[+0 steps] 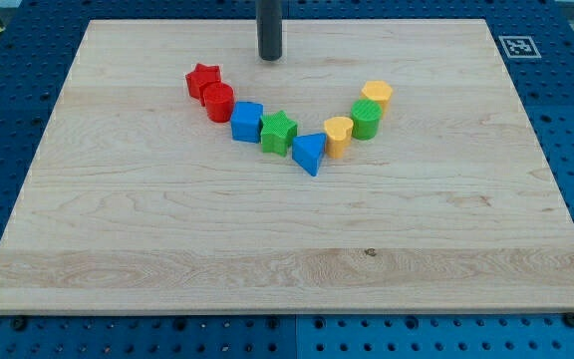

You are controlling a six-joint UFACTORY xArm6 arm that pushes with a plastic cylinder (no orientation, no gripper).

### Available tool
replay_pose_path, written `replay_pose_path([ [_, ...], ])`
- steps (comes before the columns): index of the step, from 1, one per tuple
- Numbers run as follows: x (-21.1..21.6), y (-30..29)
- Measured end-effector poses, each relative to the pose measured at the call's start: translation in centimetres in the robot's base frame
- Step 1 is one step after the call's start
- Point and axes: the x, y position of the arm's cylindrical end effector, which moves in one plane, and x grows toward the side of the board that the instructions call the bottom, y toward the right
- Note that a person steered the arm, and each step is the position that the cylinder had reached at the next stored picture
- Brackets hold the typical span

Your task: Move the arm to the center of the board

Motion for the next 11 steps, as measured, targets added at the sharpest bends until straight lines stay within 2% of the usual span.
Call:
replay_pose_path([
  [4,2.7,4.0],
  [11,2.7,6.6],
])
